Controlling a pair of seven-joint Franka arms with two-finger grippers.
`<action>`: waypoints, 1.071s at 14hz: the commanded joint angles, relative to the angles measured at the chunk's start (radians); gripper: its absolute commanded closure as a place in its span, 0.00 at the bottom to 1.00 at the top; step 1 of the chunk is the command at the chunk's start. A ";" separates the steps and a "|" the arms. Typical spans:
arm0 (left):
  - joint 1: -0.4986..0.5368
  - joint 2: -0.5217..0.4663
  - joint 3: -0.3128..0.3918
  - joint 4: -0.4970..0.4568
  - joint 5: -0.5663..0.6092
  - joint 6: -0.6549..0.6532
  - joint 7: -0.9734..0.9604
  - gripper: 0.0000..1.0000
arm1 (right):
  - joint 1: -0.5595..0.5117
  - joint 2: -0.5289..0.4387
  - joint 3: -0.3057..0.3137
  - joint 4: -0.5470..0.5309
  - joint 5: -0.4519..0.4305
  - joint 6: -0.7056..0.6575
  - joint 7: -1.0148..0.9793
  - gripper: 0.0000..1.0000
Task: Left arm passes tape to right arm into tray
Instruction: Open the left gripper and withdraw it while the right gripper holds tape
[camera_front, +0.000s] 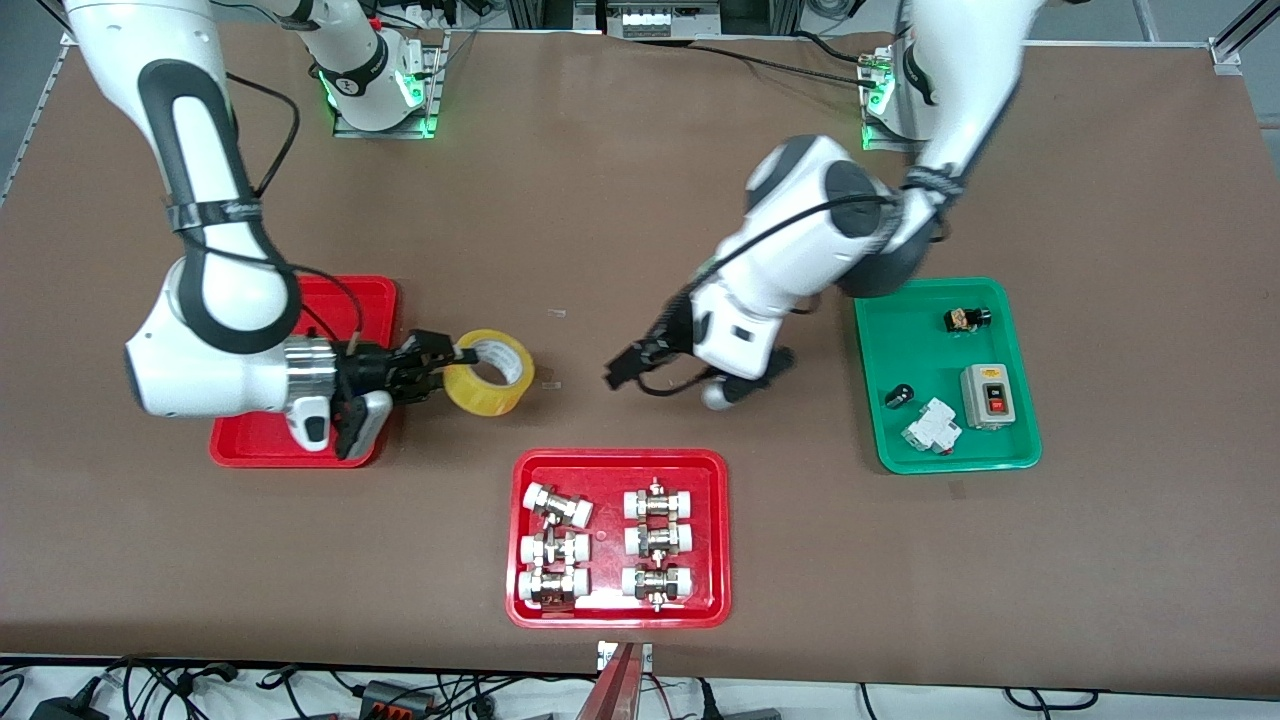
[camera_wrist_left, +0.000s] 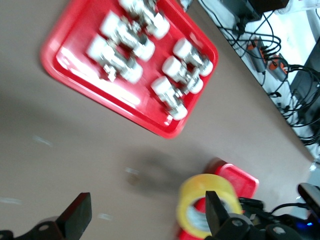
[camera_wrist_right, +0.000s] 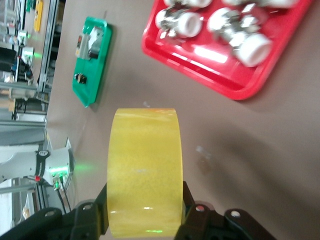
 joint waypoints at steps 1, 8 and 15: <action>0.087 -0.087 -0.011 -0.016 0.010 -0.193 0.110 0.00 | -0.113 0.001 0.012 0.010 -0.006 -0.047 -0.007 0.77; 0.290 -0.242 0.000 0.002 0.167 -0.724 0.543 0.00 | -0.412 0.071 0.009 -0.002 -0.052 -0.195 -0.004 0.76; 0.281 -0.366 0.274 -0.094 0.243 -0.843 1.000 0.00 | -0.513 0.156 0.009 -0.025 -0.130 -0.274 -0.008 0.75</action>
